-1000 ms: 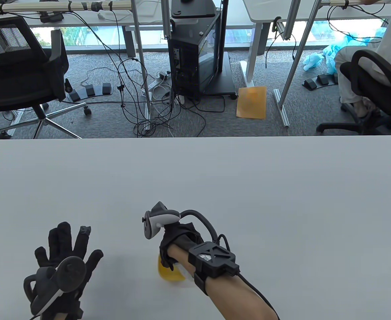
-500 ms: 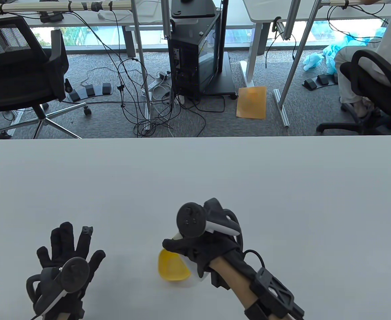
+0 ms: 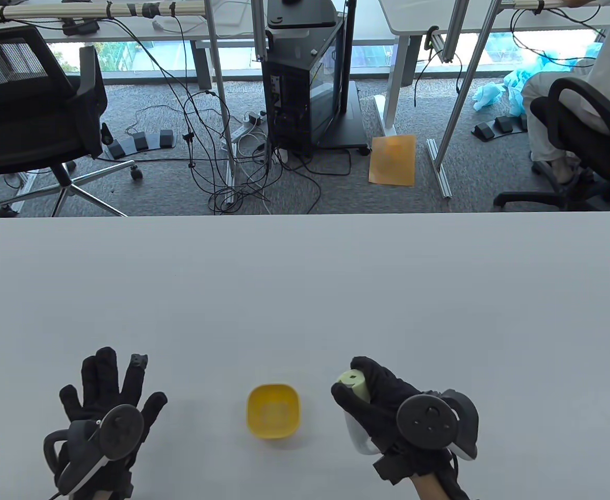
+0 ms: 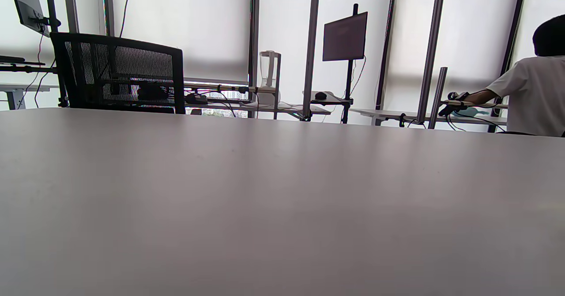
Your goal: Invert dispenser and press with thumb onto small dish
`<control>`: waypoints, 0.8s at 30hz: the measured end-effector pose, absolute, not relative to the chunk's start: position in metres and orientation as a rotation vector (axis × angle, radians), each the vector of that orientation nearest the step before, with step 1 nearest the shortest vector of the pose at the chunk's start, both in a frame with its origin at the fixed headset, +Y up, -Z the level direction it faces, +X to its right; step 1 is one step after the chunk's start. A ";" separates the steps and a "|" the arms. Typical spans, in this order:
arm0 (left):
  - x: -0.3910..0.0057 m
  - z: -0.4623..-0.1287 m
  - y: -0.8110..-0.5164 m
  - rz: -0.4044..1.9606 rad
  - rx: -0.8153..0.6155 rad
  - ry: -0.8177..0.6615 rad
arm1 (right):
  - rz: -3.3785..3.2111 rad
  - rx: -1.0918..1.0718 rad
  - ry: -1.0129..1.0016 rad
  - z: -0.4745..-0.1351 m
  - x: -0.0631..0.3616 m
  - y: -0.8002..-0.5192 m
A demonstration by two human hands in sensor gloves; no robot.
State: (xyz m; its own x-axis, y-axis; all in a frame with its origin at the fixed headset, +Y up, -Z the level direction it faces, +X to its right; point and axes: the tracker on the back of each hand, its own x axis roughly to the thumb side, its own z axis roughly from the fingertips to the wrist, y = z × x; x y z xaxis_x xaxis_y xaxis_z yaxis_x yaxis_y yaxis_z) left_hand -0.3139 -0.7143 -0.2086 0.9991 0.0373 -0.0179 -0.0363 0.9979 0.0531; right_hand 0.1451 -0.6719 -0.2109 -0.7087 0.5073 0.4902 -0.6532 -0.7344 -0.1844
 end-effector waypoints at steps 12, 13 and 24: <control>-0.302 -0.209 -0.720 0.013 0.029 -0.016 | 2.287 0.378 -0.771 -0.196 0.169 -0.702; -0.303 -0.209 -0.720 0.012 0.031 -0.014 | 2.284 0.366 -0.785 -0.196 0.169 -0.703; -0.301 -0.210 -0.723 0.010 0.013 -0.021 | 2.130 0.272 -0.821 -0.202 0.173 -0.712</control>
State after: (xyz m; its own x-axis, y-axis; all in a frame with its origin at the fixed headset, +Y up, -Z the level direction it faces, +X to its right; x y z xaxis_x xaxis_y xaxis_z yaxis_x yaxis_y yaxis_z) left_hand -0.3010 -0.7227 -0.2101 0.9997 0.0094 0.0210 -0.0096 0.9999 0.0129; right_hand 0.1731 -0.7120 -0.2018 -0.6422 0.6214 0.4489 -0.7619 -0.4531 -0.4628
